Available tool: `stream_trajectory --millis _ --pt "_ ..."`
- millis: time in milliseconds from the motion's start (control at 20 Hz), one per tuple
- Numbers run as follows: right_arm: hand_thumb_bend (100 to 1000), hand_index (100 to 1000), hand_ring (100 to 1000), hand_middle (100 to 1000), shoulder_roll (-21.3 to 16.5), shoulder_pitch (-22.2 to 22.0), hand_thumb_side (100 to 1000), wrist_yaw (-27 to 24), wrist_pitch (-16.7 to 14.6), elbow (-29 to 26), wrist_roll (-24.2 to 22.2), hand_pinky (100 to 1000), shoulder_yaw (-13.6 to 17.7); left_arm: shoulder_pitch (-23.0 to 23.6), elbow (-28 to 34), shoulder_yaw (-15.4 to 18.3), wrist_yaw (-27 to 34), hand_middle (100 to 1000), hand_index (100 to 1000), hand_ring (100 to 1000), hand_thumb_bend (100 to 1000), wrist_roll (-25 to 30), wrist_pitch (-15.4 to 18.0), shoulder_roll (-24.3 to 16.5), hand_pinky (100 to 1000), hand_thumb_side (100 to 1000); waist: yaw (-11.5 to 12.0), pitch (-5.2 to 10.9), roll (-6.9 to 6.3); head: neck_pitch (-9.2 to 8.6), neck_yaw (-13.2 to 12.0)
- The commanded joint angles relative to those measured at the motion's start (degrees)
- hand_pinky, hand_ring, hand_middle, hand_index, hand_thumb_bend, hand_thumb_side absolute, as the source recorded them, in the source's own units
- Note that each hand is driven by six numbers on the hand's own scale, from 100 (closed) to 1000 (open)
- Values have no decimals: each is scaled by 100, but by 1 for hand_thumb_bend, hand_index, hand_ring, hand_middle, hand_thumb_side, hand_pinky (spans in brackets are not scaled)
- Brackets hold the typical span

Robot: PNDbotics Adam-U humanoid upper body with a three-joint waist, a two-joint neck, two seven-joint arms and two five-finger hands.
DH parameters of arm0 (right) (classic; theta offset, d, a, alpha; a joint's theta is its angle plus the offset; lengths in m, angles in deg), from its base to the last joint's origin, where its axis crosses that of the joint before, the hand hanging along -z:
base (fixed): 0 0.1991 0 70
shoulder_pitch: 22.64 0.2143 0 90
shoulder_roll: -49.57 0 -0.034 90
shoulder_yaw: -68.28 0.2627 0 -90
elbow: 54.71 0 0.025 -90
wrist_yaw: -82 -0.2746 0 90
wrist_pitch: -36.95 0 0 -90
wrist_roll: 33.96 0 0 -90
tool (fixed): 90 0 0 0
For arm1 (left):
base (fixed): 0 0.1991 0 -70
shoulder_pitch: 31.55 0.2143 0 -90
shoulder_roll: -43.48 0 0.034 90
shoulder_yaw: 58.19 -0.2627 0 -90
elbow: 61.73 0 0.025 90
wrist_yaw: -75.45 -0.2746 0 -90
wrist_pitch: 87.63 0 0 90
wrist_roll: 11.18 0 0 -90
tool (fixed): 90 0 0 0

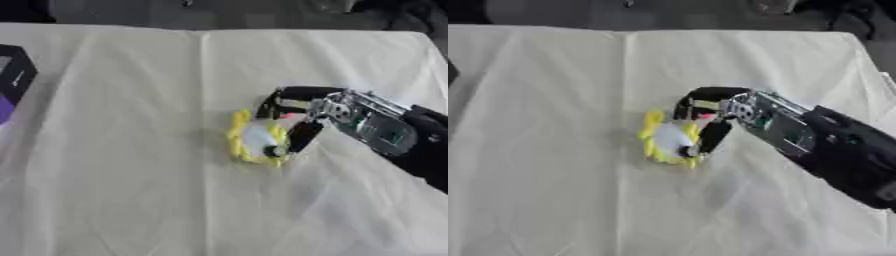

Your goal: Pick up the objects with one hand, pass them to the other hand, and then place them into the box on the other side of the table.

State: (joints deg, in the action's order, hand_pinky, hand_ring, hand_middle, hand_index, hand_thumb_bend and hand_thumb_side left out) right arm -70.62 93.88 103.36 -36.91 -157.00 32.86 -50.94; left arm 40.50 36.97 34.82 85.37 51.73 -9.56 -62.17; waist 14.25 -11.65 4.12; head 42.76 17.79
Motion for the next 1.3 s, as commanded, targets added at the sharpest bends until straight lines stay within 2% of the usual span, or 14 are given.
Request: stream_trajectory --millis 50,100,150,400,700,1000,1200,1300 --pt "404 735 713 647 -113 -5 133 -84 76 -263 307 776 142 -22 124 88 -56 681 656 646 781 -46 -1 -90 801 497 4 91 -27 22 -27" --pt "430 727 707 634 -108 -25 146 -100 108 -304 394 775 147 -19 125 87 -57 680 656 646 781 -50 -2 -84 801 497 5 91 -24 22 -29" --pt "409 725 706 631 -102 -42 162 -109 134 -335 457 775 143 -17 126 87 -59 680 655 646 781 -53 -2 -79 801 497 7 91 -22 22 -29" --pt "420 728 707 633 -41 -109 231 -44 207 -352 516 776 94 -16 133 93 -59 679 653 644 783 -72 4 -61 801 497 18 85 -17 38 -32" --pt "423 769 716 647 52 -126 251 85 166 -241 220 779 24 -8 134 94 -51 679 650 643 781 -84 11 -36 802 498 30 74 -10 39 -24" --pt "426 787 724 657 68 -115 277 97 138 -217 111 781 29 -9 139 104 -42 676 648 640 783 -108 27 -33 802 497 38 73 -4 50 -25" --pt "432 790 726 659 93 -74 329 109 117 -203 -15 782 -8 -13 136 96 -41 674 646 638 782 -106 24 -26 802 497 44 72 -2 55 -12" --pt "437 786 722 653 114 -45 385 130 113 -185 -76 782 -29 -11 135 96 -40 673 646 638 782 -108 24 -24 802 497 48 69 -5 61 -2"
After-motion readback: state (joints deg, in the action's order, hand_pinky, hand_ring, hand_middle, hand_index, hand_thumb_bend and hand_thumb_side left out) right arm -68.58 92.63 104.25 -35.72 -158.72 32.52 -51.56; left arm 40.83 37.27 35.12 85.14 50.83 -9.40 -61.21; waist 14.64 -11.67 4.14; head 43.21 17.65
